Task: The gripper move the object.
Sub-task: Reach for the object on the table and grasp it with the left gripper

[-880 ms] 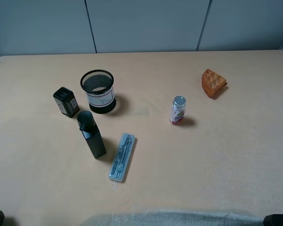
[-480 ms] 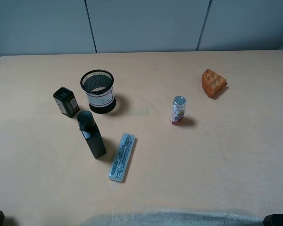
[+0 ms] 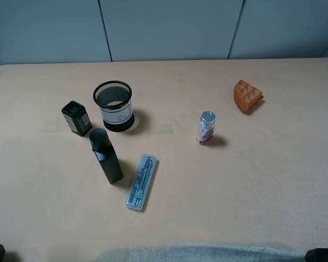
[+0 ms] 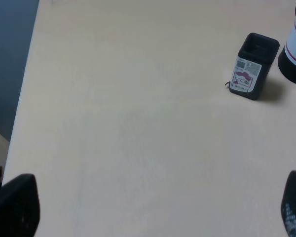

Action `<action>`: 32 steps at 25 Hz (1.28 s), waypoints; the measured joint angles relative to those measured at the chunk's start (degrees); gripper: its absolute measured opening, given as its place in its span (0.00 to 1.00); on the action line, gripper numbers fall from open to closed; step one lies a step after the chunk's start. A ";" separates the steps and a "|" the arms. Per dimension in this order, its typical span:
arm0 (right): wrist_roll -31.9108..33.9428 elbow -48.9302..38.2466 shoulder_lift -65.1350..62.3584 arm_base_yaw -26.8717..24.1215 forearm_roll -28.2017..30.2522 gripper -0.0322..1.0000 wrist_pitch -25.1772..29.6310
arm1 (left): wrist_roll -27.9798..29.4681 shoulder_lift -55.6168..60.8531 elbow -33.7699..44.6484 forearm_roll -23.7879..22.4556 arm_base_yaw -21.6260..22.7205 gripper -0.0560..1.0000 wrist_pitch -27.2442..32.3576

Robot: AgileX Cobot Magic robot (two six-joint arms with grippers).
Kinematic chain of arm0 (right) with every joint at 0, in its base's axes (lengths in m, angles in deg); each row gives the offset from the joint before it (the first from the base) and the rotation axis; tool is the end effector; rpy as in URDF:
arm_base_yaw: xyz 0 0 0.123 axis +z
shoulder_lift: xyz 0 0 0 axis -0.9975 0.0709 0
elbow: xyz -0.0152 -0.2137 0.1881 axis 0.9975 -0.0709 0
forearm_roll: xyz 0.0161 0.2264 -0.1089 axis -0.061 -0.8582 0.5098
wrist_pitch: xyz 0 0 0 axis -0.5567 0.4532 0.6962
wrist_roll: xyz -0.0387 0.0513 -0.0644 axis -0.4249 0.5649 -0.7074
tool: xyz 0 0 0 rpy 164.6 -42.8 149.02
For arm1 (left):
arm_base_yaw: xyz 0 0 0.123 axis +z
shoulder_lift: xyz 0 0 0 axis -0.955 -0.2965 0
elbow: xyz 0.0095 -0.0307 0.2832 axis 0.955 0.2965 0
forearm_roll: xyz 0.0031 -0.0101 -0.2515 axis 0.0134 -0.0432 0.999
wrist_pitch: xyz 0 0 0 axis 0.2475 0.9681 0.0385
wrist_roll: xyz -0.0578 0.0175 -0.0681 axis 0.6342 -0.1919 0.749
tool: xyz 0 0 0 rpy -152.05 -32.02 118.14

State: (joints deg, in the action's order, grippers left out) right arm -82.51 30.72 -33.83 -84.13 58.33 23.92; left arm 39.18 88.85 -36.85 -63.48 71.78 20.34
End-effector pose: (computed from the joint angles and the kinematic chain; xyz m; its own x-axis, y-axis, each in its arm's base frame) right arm -0.0043 -0.0060 0.2798 -0.4215 -0.0273 -0.9064 0.0209 0.9990 -0.0398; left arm -0.0037 0.0070 0.2745 -0.4598 0.0687 -0.8854 -0.0230 0.9957 0.0892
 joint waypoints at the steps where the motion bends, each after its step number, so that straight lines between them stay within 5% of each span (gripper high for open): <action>1: 0.00 0.00 0.00 0.00 0.00 0.70 0.00 | 0.00 0.00 0.00 0.00 0.00 0.98 0.00; 13: 0.02 0.00 0.00 0.00 0.00 0.70 0.00 | 0.00 -4.48 -4.25 0.05 0.00 0.98 0.00; 32: 0.02 0.00 0.00 0.00 0.00 0.70 0.00 | -7.38 -37.49 -16.99 6.96 0.00 0.98 -0.06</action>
State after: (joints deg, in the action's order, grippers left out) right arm -82.49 30.72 -33.83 -84.13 58.33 23.92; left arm 31.80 51.36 -53.84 -56.51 71.78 20.28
